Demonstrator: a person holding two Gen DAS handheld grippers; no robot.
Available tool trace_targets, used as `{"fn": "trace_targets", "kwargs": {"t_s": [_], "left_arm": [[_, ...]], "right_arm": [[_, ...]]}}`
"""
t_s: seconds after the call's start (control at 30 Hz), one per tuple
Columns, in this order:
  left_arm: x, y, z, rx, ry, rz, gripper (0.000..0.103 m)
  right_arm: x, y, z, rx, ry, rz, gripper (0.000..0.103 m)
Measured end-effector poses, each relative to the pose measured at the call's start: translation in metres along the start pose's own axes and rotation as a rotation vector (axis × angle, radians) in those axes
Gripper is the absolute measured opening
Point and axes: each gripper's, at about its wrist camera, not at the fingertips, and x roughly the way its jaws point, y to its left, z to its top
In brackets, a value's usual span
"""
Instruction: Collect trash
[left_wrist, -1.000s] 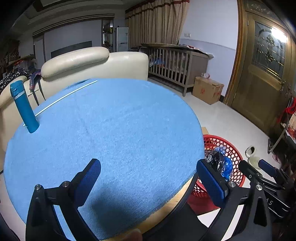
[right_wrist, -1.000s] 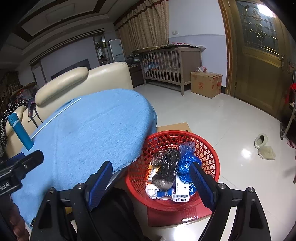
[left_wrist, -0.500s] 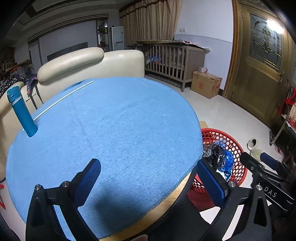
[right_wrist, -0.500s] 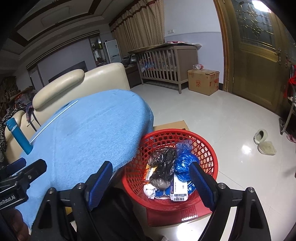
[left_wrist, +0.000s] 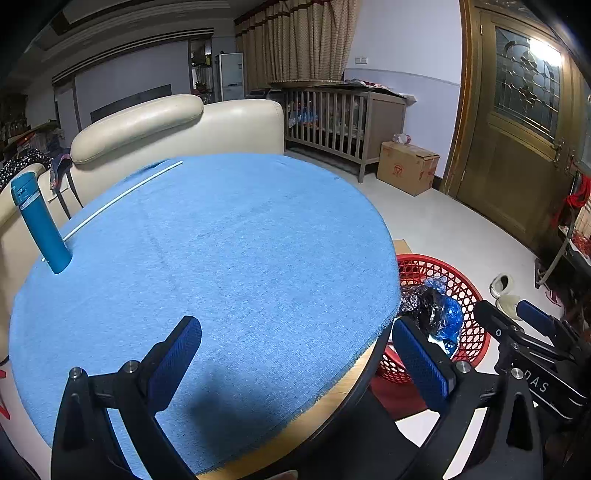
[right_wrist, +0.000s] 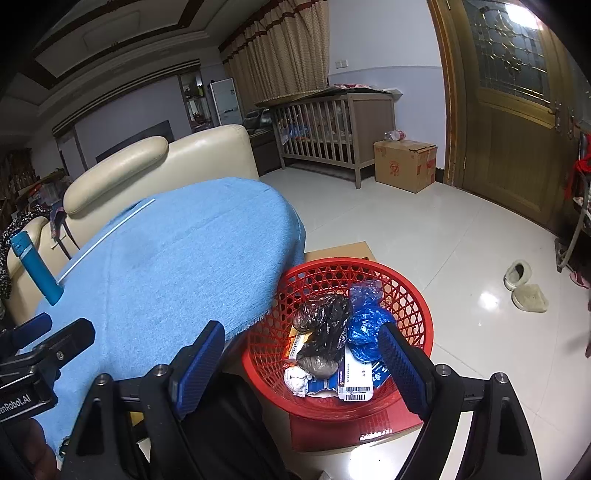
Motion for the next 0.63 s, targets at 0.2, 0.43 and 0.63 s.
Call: {"fn": "trace_targets", "kwargs": {"t_s": [0.2,0.43,0.63], "left_arm": [[0.0004,-0.0033,-0.0018,0.011,0.002,-0.005,0.103],[-0.0005,-0.0049,-0.0028,0.015,0.0,-0.023,0.103],[0.0005,-0.0063,-0.0042,0.017,0.008,-0.045,0.103]], "right_arm": [[0.0001,-0.0013,-0.0006,-0.001,-0.002,-0.028,0.087],[0.0001,-0.0036,-0.0012,-0.003,-0.001,-0.039,0.087],[0.0023,-0.0035,-0.0025,-0.009,0.004,-0.047,0.087]]}}
